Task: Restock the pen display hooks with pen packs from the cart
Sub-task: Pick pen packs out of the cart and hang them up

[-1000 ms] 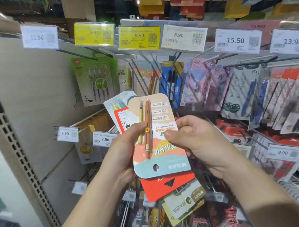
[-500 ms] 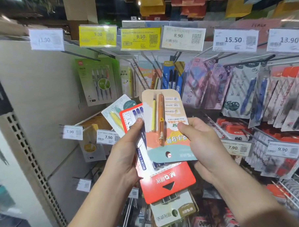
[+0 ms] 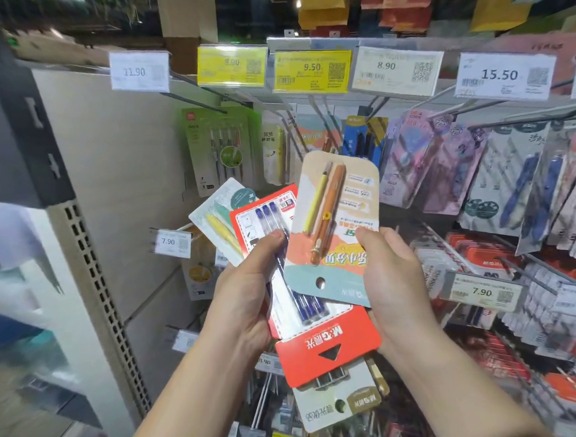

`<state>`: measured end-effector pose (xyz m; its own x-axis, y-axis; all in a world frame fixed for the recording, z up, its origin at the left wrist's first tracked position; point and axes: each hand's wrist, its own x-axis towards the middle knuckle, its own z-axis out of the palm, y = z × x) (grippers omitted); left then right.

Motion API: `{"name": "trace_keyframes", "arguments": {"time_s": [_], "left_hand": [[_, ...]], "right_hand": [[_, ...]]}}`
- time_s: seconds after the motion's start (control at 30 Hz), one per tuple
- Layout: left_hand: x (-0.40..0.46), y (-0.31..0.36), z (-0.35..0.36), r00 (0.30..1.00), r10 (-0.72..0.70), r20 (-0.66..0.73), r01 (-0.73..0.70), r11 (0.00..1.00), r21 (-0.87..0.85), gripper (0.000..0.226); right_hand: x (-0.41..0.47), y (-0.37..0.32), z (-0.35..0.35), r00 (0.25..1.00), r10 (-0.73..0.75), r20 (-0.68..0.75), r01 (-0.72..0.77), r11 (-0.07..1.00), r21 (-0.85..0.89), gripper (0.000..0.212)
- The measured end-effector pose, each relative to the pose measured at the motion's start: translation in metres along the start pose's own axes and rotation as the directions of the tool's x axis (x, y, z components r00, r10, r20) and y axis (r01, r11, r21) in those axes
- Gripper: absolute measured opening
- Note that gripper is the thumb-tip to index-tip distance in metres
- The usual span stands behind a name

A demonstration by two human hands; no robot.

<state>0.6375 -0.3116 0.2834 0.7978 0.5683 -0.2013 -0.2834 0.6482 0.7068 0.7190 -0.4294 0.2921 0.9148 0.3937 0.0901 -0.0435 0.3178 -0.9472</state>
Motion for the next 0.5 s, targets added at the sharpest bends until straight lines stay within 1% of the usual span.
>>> {"name": "trace_keyframes", "arguments": {"time_s": [0.1,0.2,0.23,0.27,0.37,0.43,0.5], "left_hand": [[-0.004,0.005,-0.006,0.998,0.044,-0.051,-0.043,0.999,0.007,0.036],[0.002,0.015,-0.011,0.987,0.119,-0.108,-0.114,0.992,0.057,0.033],[0.001,0.017,-0.014,0.988,0.108,-0.113,-0.101,0.993,0.067,0.033],[-0.001,0.018,-0.016,0.989,0.096,-0.110,-0.089,0.994,0.066,0.034],[-0.002,0.021,-0.025,0.988,0.100,-0.115,-0.091,0.992,0.082,0.038],[0.000,0.023,-0.028,0.987,0.104,-0.123,-0.092,0.991,0.102,0.036],[0.004,0.025,-0.030,0.985,0.127,-0.117,-0.114,0.987,0.114,0.031]], "right_hand": [[0.001,-0.001,0.005,0.999,0.019,0.027,-0.021,0.997,0.076,0.011],[0.004,-0.006,0.004,0.994,0.030,0.103,-0.032,0.999,0.026,0.012],[0.005,-0.008,0.003,0.991,0.038,0.128,-0.038,0.999,0.002,0.012],[0.006,-0.011,0.001,0.987,0.045,0.155,-0.044,0.999,-0.009,0.016],[0.010,-0.019,-0.003,0.964,0.083,0.252,-0.086,0.996,0.003,0.040],[0.014,-0.023,-0.008,0.944,0.104,0.314,-0.105,0.994,-0.012,0.045],[0.019,-0.026,-0.013,0.939,0.087,0.332,-0.082,0.996,-0.031,0.047]]}}
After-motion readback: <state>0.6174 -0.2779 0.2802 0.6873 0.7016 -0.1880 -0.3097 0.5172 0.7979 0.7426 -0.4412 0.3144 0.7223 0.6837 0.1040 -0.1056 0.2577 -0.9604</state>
